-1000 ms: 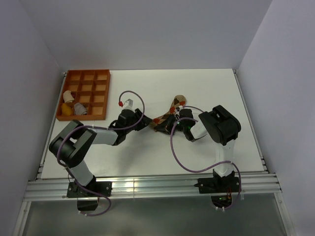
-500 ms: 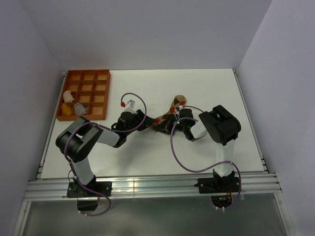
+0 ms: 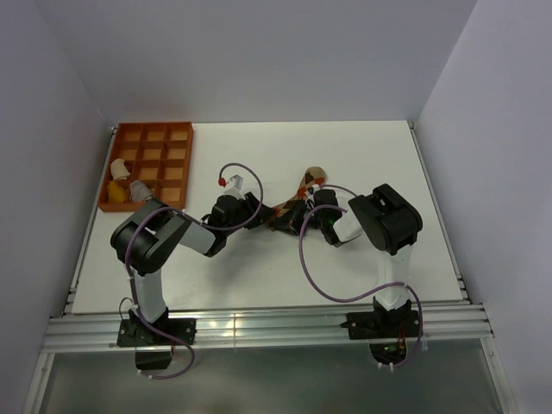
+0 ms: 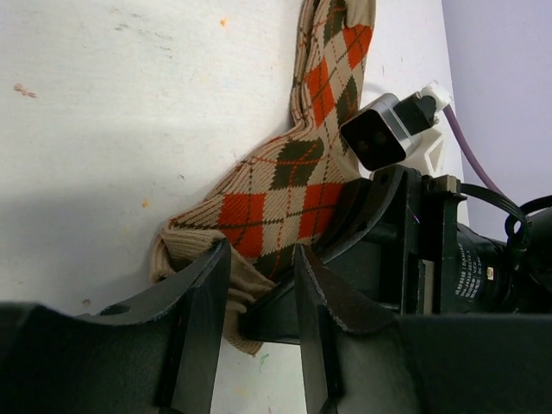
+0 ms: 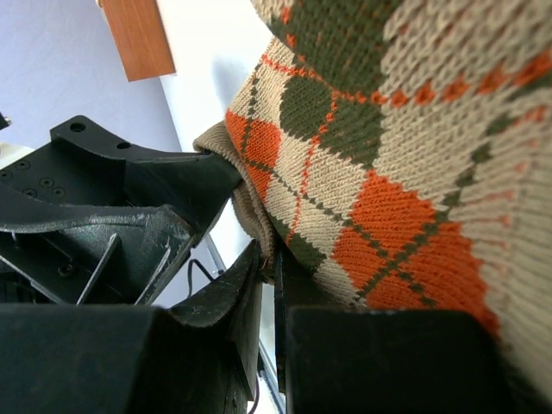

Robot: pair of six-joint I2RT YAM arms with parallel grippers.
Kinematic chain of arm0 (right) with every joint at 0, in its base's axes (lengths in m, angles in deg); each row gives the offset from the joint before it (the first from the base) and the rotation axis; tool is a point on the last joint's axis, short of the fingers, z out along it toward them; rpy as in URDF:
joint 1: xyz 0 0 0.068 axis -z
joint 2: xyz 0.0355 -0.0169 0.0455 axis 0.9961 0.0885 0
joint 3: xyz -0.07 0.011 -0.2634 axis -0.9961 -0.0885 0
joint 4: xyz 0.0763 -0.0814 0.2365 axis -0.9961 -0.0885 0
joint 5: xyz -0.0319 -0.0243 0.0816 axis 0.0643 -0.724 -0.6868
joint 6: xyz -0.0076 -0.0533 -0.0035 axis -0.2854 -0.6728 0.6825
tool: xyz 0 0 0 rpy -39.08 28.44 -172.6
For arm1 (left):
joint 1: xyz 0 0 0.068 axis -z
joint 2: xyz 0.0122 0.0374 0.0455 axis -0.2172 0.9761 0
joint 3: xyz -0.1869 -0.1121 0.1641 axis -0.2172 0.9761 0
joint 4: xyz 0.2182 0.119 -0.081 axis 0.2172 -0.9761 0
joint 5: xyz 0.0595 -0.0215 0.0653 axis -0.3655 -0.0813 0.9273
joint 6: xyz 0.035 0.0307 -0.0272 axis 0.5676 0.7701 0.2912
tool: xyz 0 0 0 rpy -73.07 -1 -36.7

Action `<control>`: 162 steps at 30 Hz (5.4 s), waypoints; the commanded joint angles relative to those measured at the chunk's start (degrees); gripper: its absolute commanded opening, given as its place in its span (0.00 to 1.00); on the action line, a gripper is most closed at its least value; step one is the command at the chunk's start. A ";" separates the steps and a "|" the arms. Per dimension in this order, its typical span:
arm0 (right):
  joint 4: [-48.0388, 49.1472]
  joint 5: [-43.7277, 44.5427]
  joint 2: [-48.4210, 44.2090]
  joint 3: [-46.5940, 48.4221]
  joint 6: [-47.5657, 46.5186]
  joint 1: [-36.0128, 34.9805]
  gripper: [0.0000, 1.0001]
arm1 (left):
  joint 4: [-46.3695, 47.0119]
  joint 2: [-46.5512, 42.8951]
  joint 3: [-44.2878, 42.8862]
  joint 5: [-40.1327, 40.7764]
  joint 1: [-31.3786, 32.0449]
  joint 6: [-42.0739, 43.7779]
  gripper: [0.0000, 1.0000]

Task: Roll the socks
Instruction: Roll the sock at the center of the board.

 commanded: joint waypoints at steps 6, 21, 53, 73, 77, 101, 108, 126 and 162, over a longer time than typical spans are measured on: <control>-13.20 5.72 -1.51 1.99 -8.24 0.25 0.00 | -0.59 2.25 -1.92 -0.35 1.37 0.79 0.38; -29.01 15.13 -21.00 1.82 -30.72 -1.68 0.40 | -8.24 2.87 -4.74 1.06 1.37 1.22 0.32; -14.44 61.37 -17.69 -0.65 -72.67 -30.60 0.42 | -19.05 4.80 -11.86 -3.43 1.28 4.39 0.29; -8.11 41.34 -26.57 -7.50 -48.68 -17.51 0.51 | -19.41 4.63 -10.89 -2.46 1.01 1.84 0.29; -7.58 38.44 -24.11 -6.98 -47.18 -16.98 0.51 | -19.49 4.28 -10.71 -2.11 1.01 1.84 0.29; -7.94 36.76 -16.37 -2.23 -44.81 -15.13 0.43 | -18.00 3.66 -9.57 -2.46 0.57 0.79 0.28; -7.84 35.70 -15.40 -1.35 -43.84 -14.60 0.41 | -16.77 2.96 -8.69 -2.90 0.40 0.43 0.28; -10.74 26.49 -14.70 -4.86 -17.14 -7.41 0.00 | -16.85 -9.59 -3.95 3.94 -0.92 0.35 0.55; -3.45 11.80 -6.53 -5.04 6.26 -2.04 0.00 | -20.20 -3.55 -3.33 6.85 -0.92 -13.45 0.40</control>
